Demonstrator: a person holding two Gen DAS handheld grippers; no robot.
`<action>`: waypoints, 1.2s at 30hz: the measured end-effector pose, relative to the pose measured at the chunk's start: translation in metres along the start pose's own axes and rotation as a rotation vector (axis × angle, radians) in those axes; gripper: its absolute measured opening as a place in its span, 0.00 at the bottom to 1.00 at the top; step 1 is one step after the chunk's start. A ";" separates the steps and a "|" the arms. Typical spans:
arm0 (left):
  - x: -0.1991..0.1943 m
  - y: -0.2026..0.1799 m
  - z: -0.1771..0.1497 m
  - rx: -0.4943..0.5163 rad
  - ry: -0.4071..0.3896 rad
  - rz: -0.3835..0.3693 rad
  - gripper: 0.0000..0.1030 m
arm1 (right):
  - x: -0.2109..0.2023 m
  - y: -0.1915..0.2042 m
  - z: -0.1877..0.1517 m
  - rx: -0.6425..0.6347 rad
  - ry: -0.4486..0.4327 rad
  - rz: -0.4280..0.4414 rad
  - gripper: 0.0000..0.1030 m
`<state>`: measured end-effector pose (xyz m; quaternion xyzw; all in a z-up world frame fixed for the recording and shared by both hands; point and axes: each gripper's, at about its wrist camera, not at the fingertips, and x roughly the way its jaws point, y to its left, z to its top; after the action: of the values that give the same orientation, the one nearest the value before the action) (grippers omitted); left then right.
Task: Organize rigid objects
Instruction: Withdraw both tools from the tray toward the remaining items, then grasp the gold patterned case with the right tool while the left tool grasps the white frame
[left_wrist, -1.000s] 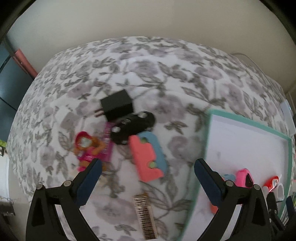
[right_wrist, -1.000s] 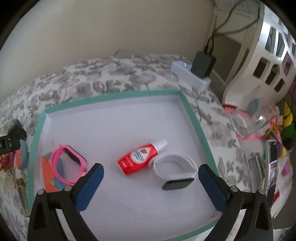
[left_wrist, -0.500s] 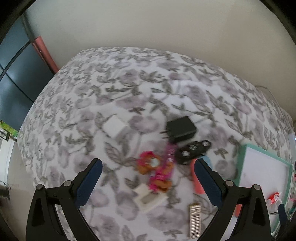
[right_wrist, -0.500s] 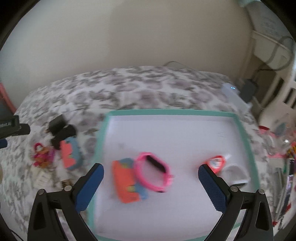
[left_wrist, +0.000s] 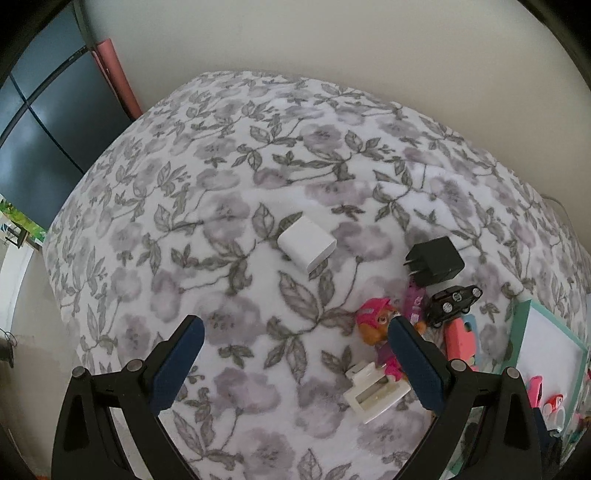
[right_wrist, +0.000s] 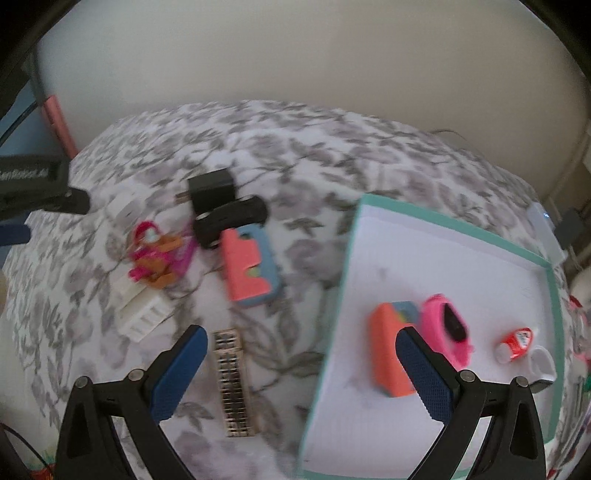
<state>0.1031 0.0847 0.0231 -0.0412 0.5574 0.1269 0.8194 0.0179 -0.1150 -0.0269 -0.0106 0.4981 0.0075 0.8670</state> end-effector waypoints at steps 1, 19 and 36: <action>0.002 0.000 -0.002 0.002 0.010 -0.007 0.97 | 0.002 0.006 -0.001 -0.013 0.007 0.009 1.00; 0.043 -0.047 -0.038 0.122 0.201 -0.132 0.97 | 0.017 0.025 -0.018 -0.066 0.094 0.055 1.00; 0.059 -0.060 -0.045 0.115 0.230 -0.162 0.82 | 0.012 0.024 -0.013 -0.058 0.062 0.058 0.94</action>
<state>0.0981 0.0267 -0.0529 -0.0535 0.6486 0.0226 0.7589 0.0120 -0.0918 -0.0443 -0.0215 0.5245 0.0469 0.8498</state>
